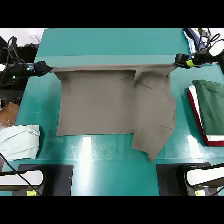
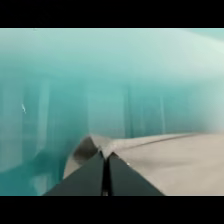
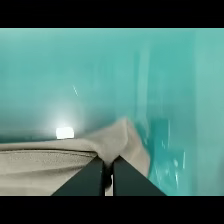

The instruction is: Fold the shirts.

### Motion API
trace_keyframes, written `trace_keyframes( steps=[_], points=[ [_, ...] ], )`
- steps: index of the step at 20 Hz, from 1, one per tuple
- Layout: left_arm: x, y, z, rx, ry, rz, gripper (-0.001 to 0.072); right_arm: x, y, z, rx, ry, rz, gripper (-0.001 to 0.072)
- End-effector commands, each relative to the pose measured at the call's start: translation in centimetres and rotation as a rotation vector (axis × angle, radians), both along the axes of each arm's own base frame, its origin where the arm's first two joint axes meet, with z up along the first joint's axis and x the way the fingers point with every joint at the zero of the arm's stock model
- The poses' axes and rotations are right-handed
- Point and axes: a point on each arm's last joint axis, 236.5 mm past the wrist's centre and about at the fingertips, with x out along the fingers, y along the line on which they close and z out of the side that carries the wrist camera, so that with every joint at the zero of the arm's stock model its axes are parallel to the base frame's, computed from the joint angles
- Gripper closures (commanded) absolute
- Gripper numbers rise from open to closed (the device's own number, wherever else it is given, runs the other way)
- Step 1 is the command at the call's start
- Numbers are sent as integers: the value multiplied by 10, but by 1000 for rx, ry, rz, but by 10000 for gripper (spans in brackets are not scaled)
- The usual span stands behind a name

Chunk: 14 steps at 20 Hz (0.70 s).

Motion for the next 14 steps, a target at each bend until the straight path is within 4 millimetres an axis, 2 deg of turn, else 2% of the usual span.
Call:
trace_keyframes(
  steps=[1, 3, 5, 8, 11, 12, 13, 14],
  points=[
    [-36, -19, -27, 27, 154, -159, 685, -46, 11, -28, 22, 219, 43, 692],
    [-62, -15, -48, 98, 262, -229, 685, -70, 16, -48, 34, 325, 59, 692],
    [-75, -2, -65, 141, 352, -211, 685, -84, 18, -70, 44, 380, 58, 691],
    [-78, -1, -77, 134, 364, -186, 685, -94, 20, -94, 51, 412, 53, 689],
    [-80, -1, -85, 128, 375, -179, 682, -96, 22, -101, 59, 419, 49, 682],
    [-80, -2, -86, 121, 380, -178, 507, -96, 26, -100, 77, 417, 50, 627],
    [-81, -2, -88, 108, 393, -163, 306, -95, 32, -98, 106, 413, 50, 460],
    [-81, -2, -88, 99, 398, -152, 288, -94, 39, -97, 138, 410, 51, 385]
  ],
)
